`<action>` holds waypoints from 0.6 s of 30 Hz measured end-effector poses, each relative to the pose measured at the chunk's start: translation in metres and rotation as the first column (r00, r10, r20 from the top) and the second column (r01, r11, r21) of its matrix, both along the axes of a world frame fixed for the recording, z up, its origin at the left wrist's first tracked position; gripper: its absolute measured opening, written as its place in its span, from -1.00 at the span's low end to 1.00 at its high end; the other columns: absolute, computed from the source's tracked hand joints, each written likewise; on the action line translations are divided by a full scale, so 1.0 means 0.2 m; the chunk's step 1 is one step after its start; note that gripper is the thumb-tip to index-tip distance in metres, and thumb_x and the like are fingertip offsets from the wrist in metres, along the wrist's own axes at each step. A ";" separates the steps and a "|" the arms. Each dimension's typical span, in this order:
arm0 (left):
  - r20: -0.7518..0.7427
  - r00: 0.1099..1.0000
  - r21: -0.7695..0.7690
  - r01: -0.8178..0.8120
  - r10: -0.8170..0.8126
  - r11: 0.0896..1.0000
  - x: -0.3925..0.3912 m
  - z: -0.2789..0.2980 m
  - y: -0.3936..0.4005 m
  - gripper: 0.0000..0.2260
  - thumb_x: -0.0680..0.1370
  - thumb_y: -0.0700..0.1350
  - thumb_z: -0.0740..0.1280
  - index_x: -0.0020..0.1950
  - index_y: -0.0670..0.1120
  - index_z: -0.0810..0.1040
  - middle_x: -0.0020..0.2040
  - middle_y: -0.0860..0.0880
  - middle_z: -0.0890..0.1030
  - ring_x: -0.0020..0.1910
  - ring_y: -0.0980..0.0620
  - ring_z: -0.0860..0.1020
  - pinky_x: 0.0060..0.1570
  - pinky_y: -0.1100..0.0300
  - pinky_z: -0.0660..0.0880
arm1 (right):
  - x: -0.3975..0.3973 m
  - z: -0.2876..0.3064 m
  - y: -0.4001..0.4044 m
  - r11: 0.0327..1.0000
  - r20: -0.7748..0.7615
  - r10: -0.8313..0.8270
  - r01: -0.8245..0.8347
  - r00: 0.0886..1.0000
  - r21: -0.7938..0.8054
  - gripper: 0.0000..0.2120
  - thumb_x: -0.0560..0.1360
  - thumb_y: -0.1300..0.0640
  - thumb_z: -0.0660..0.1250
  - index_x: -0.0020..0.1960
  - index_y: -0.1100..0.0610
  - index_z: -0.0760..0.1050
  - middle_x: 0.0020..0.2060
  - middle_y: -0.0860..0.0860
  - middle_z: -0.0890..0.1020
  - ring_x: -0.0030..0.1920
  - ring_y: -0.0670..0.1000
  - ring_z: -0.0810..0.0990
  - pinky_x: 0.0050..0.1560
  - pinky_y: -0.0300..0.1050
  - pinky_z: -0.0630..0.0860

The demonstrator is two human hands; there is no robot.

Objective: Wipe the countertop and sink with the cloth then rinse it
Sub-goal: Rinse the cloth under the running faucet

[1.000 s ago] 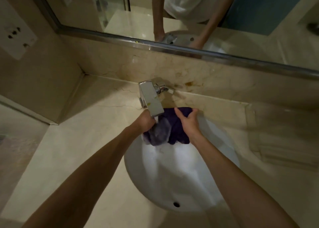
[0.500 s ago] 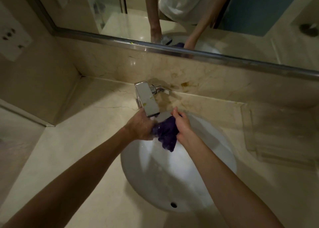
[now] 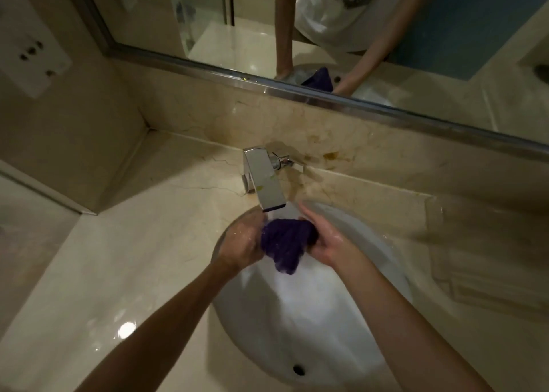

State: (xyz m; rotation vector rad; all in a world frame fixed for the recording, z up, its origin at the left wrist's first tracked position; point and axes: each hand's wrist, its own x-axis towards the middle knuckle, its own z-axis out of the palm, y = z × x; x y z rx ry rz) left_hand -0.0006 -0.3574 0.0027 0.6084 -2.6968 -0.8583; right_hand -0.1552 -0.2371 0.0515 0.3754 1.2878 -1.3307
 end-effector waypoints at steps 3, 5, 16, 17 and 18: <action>0.013 0.995 -0.169 0.096 -0.096 0.981 -0.01 0.13 -0.04 -0.73 0.29 -0.17 0.62 -0.07 -0.08 0.64 -0.17 -0.08 0.67 -0.29 -0.07 0.68 -0.37 0.18 0.61 | -0.07 -0.10 0.10 1.000 0.000 0.025 -0.025 1.000 0.004 -0.47 0.49 -0.18 0.40 0.18 0.26 0.49 0.21 0.22 0.58 0.18 0.17 0.60 0.02 0.04 0.61; 0.034 0.980 -0.293 0.195 -0.194 0.936 -0.04 0.19 -0.06 -0.65 0.21 -0.18 0.67 -0.08 -0.09 0.68 -0.18 -0.11 0.69 -0.28 -0.10 0.69 -0.42 0.15 0.62 | -0.07 -0.17 0.13 0.998 -0.010 0.062 -0.062 0.998 0.005 -0.43 0.46 -0.24 0.38 0.18 0.24 0.53 0.14 0.19 0.60 0.14 0.14 0.60 0.11 0.05 0.61; 0.231 0.956 -0.326 0.252 -0.182 0.911 -0.04 0.15 -0.19 -0.63 0.40 -0.06 0.57 0.14 -0.15 0.64 0.02 -0.18 0.66 -0.09 -0.17 0.68 -0.09 0.02 0.66 | 0.11 -0.30 -0.01 0.951 0.237 0.134 -0.058 0.962 -0.303 -0.27 0.49 -0.34 0.30 0.45 0.16 0.43 0.41 0.28 0.44 0.34 0.29 0.45 0.47 0.28 0.27; 0.203 0.958 -0.335 0.262 -0.202 0.905 -0.04 0.16 -0.19 -0.62 0.36 -0.07 0.60 0.11 -0.17 0.65 0.00 -0.19 0.67 -0.09 -0.19 0.68 -0.08 0.02 0.66 | 0.11 -0.30 -0.02 0.955 0.237 0.100 -0.026 0.966 -0.296 -0.24 0.51 -0.40 0.22 0.45 0.15 0.44 0.41 0.28 0.45 0.35 0.29 0.44 0.50 0.29 0.22; 0.146 0.960 -0.381 0.279 -0.241 0.882 -0.04 0.18 -0.19 -0.63 0.32 -0.08 0.63 0.04 -0.18 0.67 -0.05 -0.20 0.68 -0.12 -0.20 0.68 -0.10 0.03 0.65 | 0.10 -0.33 -0.02 0.966 0.230 0.072 -0.011 0.970 -0.258 -0.24 0.53 -0.43 0.13 0.42 0.16 0.48 0.36 0.26 0.51 0.32 0.27 0.49 0.48 0.25 0.27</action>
